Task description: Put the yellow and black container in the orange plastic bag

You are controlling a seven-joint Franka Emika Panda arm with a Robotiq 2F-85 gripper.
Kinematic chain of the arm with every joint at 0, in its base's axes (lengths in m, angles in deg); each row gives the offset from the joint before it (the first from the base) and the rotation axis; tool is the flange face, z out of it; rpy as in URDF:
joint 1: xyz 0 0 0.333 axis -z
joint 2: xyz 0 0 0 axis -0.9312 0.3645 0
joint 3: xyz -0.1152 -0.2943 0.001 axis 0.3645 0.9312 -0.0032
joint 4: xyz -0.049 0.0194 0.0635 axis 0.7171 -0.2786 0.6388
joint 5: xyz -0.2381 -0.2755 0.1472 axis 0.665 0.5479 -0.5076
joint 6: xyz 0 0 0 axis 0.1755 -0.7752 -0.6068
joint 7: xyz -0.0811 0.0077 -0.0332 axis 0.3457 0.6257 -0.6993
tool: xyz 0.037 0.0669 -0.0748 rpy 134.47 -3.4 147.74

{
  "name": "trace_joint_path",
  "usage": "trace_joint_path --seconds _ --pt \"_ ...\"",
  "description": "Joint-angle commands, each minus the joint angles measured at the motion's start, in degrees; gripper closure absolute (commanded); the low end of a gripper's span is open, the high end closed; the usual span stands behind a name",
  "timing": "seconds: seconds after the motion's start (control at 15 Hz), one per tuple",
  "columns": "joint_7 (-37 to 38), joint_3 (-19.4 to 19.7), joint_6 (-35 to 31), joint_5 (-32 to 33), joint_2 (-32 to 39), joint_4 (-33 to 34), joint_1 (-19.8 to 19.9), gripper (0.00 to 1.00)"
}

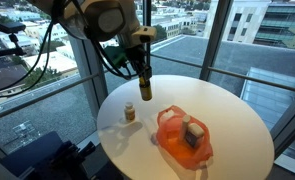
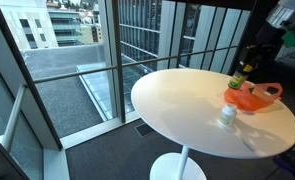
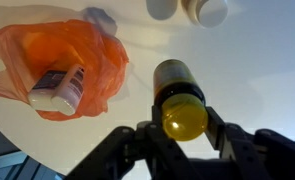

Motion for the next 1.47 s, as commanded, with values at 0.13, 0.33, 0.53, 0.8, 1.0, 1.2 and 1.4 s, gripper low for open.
trace_joint_path --seconds 0.13,0.33,0.53,0.8,1.0,1.2,1.4 --pt "1.58 1.2 1.41 1.2 -9.91 -7.4 6.51 0.81" --pt "1.5 2.05 1.32 1.02 -11.5 -8.86 10.02 0.81" --pt "1.58 2.83 0.78 1.08 -11.18 -9.36 13.09 0.81" --pt "0.76 4.5 -1.2 0.25 -9.3 -9.47 15.15 0.81" --pt "-0.01 4.64 -0.7 0.01 -9.47 -9.55 14.79 0.81" --pt "-0.01 4.66 -0.84 0.0 -9.38 -9.67 14.76 0.56" --pt "0.47 4.47 -0.52 -0.07 -8.83 -9.01 14.73 0.81"
